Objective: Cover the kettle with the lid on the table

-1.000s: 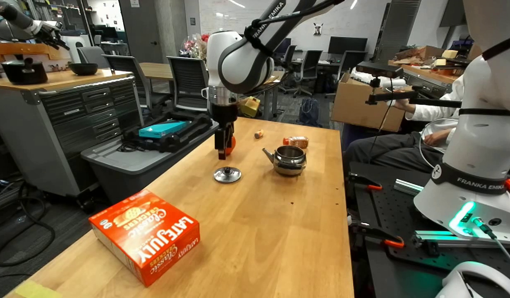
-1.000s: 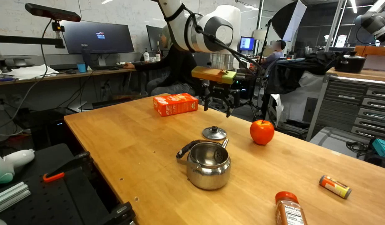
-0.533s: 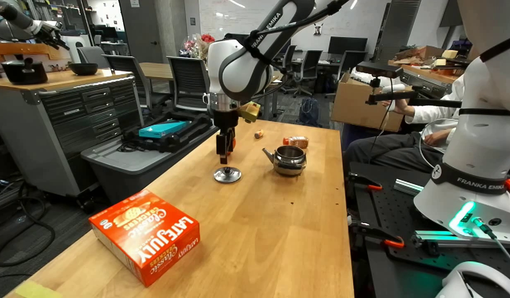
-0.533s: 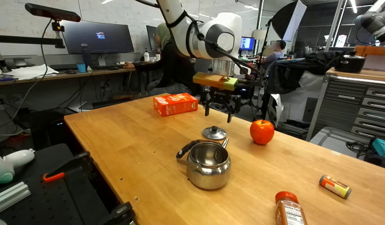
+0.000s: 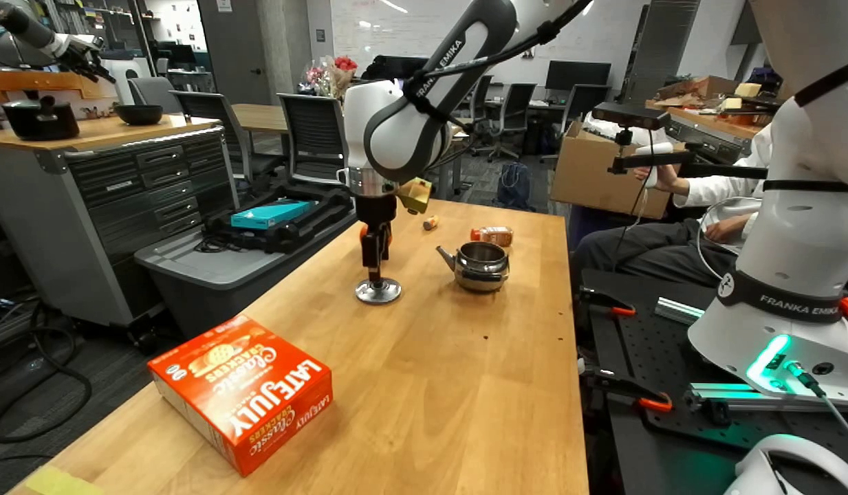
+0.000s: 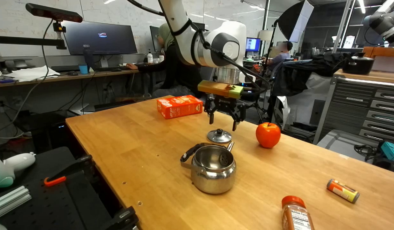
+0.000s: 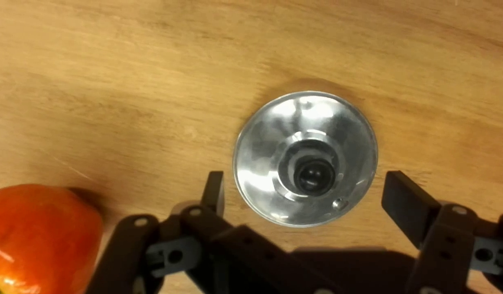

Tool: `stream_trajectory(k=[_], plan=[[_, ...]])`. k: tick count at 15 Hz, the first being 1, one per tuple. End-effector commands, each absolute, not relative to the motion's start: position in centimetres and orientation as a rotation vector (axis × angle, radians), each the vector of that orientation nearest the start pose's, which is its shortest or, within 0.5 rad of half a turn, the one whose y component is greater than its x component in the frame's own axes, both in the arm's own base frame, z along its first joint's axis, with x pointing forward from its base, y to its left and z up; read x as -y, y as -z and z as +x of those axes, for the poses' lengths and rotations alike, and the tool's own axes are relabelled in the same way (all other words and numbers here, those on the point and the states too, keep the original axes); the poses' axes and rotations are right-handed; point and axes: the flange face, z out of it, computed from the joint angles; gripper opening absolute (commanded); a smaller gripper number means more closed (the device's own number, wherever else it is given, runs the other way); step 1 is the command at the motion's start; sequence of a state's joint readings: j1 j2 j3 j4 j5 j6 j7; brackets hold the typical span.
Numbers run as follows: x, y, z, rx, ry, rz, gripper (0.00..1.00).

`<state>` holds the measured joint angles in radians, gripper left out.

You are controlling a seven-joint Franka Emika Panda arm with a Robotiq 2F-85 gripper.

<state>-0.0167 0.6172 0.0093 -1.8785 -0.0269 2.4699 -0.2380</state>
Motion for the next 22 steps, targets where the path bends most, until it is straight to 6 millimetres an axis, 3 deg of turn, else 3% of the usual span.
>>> stream_trajectory(k=[1, 4, 5, 7, 9, 15, 16, 22], plan=[[0.4, -17.0, 64.3, 0.432, -0.027, -3.127, 1.00], [0.3, -16.6, 64.2, 0.446, -0.046, -3.132, 0.86], [0.3, -16.4, 64.1, 0.451, -0.051, -3.133, 0.86], [0.2, -16.2, 64.1, 0.462, -0.059, -3.139, 0.61], [0.2, -15.9, 64.0, 0.472, -0.069, -3.142, 0.52], [0.3, -15.7, 64.1, 0.485, -0.079, -3.146, 0.04], [0.2, -15.8, 64.1, 0.488, -0.075, -3.146, 0.10], [0.2, -16.9, 63.9, 0.503, -0.047, -3.147, 0.09]])
